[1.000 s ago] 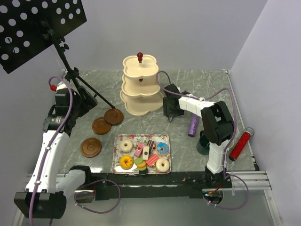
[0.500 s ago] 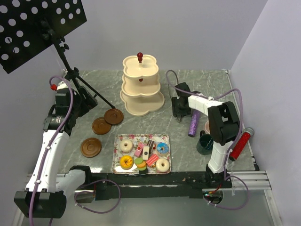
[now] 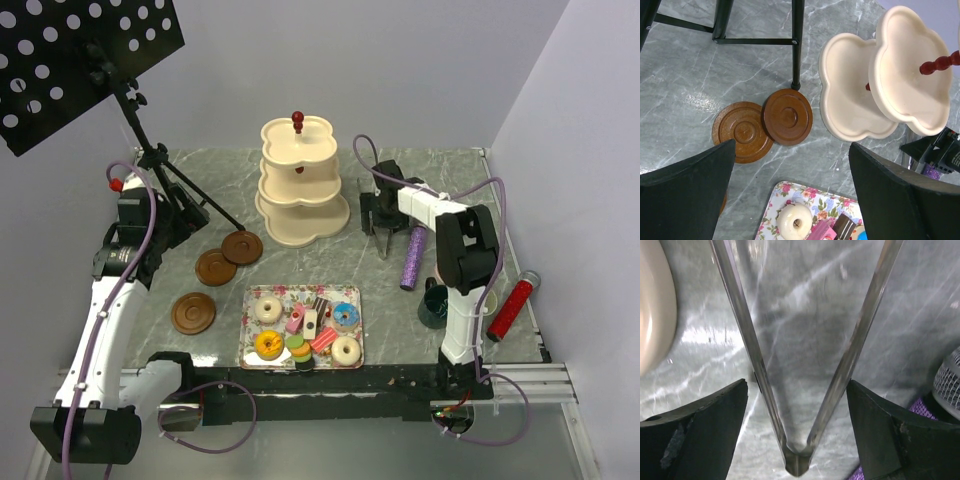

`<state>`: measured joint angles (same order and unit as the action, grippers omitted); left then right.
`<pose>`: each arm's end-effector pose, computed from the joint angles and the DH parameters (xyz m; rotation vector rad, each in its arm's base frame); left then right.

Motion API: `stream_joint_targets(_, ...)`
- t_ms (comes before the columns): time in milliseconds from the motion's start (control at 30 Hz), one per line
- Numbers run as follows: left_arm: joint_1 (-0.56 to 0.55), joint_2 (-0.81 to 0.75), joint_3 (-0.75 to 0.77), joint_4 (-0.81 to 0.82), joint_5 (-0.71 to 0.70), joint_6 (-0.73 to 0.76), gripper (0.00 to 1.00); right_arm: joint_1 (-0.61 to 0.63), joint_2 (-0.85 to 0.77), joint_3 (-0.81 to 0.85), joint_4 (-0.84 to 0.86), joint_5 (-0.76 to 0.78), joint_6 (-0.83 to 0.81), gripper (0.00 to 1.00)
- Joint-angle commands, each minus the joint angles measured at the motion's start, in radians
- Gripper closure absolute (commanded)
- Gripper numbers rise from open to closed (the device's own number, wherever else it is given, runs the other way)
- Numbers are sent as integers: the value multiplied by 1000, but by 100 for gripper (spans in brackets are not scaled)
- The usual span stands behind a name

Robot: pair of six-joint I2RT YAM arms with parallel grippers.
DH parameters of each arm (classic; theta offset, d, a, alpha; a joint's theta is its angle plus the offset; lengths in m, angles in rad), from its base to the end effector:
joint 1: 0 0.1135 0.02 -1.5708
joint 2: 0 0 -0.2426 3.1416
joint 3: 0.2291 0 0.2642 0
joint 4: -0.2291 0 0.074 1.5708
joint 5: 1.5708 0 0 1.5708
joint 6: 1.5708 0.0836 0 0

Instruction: Serve the afternoon tea

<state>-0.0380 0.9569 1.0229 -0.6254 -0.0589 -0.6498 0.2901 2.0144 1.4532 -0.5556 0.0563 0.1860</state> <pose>0.2665 -0.0052 0.3051 -0.6803 2.0378 -0.3415 0.4258 0.1222 0.1050 -0.1223 2.6838 0.0728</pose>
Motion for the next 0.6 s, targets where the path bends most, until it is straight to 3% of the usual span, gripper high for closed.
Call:
stream_joint_targets(0, 4, -32, -3, 44, 4, -14, 0, 11, 38, 75, -9, 56, 29, 16)
stream_joint_targets(167, 4, -32, 0, 44, 8, -17, 0, 21, 79, 108, -26, 92, 67, 25)
stream_joint_targets(333, 3, -37, 0, 52, 5, -17, 0, 29, 110, 145, -49, 106, 70, 26)
stream_joint_targets(567, 4, -32, 6, 50, 1, -19, 0, 29, 35, 102, -53, 103, 44, 35)
